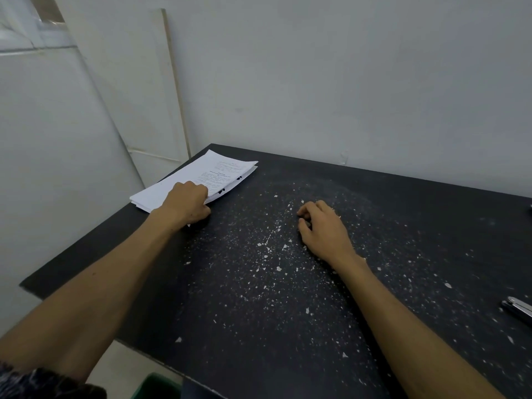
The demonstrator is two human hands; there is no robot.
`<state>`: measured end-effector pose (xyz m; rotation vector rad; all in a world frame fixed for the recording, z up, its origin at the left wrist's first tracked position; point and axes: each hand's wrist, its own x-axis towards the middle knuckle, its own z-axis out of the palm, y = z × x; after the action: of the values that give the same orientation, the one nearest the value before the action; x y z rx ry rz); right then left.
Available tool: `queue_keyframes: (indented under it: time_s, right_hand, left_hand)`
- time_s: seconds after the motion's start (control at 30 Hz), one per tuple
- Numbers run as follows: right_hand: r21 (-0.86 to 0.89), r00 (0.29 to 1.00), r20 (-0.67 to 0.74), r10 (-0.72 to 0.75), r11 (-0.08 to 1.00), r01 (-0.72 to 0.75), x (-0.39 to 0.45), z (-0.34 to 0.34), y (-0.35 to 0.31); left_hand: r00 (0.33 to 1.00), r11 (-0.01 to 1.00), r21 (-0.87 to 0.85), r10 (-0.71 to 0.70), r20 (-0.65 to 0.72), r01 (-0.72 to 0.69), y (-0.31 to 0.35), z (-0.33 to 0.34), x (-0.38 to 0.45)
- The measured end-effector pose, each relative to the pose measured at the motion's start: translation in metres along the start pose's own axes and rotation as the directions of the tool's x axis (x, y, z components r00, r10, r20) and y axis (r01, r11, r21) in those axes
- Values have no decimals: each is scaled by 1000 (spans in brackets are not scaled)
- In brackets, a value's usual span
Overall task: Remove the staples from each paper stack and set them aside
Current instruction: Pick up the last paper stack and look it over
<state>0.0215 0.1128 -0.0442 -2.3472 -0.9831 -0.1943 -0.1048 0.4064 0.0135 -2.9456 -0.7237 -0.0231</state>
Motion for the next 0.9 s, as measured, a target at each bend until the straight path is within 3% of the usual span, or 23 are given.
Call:
queue_keyframes:
  time_s: [0.23, 0.43, 0.57, 0.7, 0.77, 0.9]
  right_hand:
    - [46, 1000, 5, 26, 999, -26, 0, 0, -1]
    - [233, 975, 106, 195, 948, -215, 1, -22, -10]
    - [540, 888, 271, 371, 705, -460, 3, -37, -11]
    - [787, 794, 490, 359, 209, -580, -11, -66, -7]
    - [793, 778, 503, 376, 156, -588, -22, -77, 3]
    - [809, 798, 388, 462, 244, -535, -38, -89, 31]
  left_hand:
    - [996, 980, -195, -63, -69, 48, 2, -4, -5]
    - [978, 900, -417, 42, -202, -125, 78, -13, -35]
    - [968, 820, -532, 104, -226, -213, 138, -17, -55]
    - [960, 756, -594, 173, -221, -273, 189, -25, -74]
    - [954, 738, -604, 228, -196, -301, 205, -28, -82]
    - [914, 721, -599, 402, -47, -348, 229, -36, -99]
